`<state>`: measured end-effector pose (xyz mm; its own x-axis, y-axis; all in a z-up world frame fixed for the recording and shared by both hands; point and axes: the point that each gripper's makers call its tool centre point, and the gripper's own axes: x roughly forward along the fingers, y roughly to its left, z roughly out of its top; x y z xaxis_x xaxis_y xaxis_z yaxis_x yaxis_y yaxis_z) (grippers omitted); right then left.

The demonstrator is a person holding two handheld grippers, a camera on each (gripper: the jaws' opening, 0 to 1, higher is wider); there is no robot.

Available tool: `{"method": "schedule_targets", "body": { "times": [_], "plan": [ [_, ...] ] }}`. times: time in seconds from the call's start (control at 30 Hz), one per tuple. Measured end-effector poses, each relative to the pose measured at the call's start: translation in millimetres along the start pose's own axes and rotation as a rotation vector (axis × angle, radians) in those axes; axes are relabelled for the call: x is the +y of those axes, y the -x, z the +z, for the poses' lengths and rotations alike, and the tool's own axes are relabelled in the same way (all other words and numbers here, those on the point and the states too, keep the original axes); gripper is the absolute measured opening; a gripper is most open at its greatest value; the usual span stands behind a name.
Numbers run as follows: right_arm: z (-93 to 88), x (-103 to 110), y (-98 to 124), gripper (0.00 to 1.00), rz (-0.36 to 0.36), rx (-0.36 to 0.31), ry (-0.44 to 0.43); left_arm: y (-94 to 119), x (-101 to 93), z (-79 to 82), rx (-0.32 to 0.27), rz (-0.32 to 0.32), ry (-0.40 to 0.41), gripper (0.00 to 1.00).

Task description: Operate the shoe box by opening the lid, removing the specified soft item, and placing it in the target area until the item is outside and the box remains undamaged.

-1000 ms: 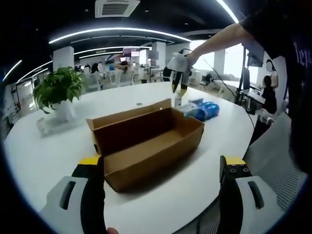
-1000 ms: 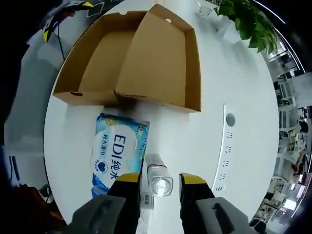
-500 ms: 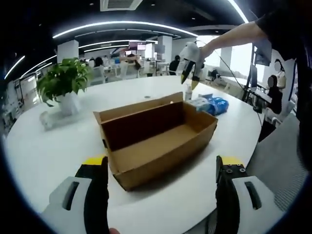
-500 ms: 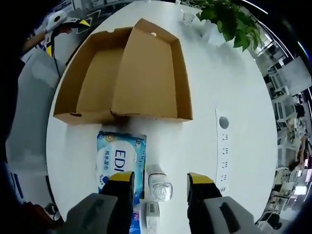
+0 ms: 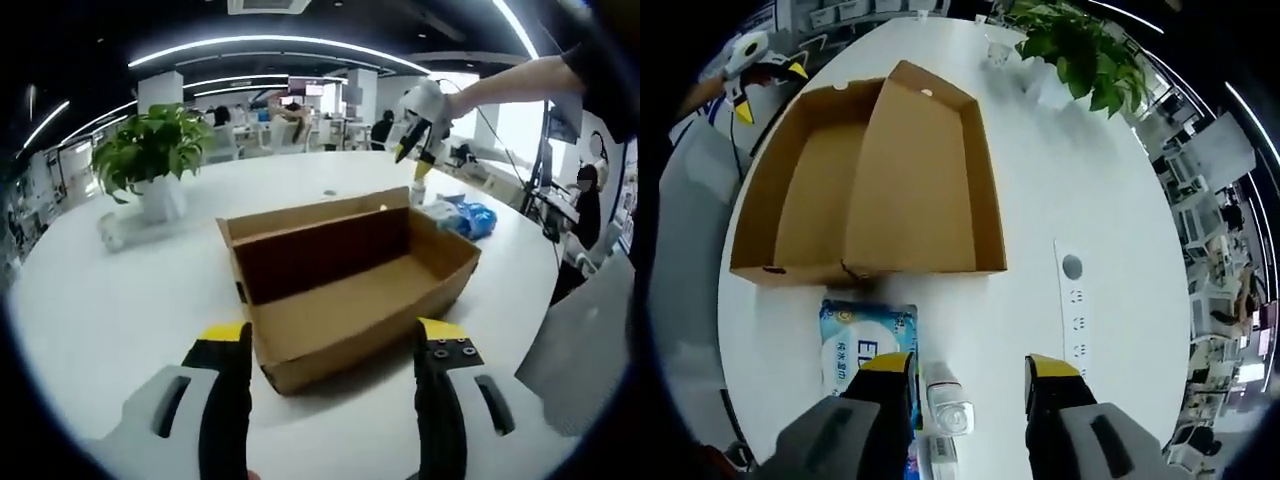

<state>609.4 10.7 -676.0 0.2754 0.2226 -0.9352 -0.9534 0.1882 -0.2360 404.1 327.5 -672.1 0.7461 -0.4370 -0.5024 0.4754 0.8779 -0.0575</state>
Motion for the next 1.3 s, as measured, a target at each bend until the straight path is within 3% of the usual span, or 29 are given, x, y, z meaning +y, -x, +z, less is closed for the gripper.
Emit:
{"method": "schedule_targets", "body": {
  "times": [0.2,0.4,0.7,1.13,1.3],
  "plan": [
    [16.3,-4,-6,0.39,-0.028,-0.056,-0.105,-1,23.6,-1.6,0.033,0.09,0.053,0.49],
    [27.8,-7,-12,0.39,-0.054,-0.097,-0.172,-5,32.6,-4.1,0.056,0.125,0.082,0.41],
    [36.9,-5,-28,0.35,-0.065,-0.13,-0.288,-9,41.7,-15.4,0.094,0.161,0.138,0.29],
    [48.6,-18,-37,0.31,-0.109,-0.233,-0.559,-13,47.3,-25.4,0.11,0.206,0.213,0.17],
    [49.1,-15,-44,0.28,-0.1,-0.226,-0.591,-16,50.5,-28.4,0.109,0.212,0.24,0.14]
  ]
}}
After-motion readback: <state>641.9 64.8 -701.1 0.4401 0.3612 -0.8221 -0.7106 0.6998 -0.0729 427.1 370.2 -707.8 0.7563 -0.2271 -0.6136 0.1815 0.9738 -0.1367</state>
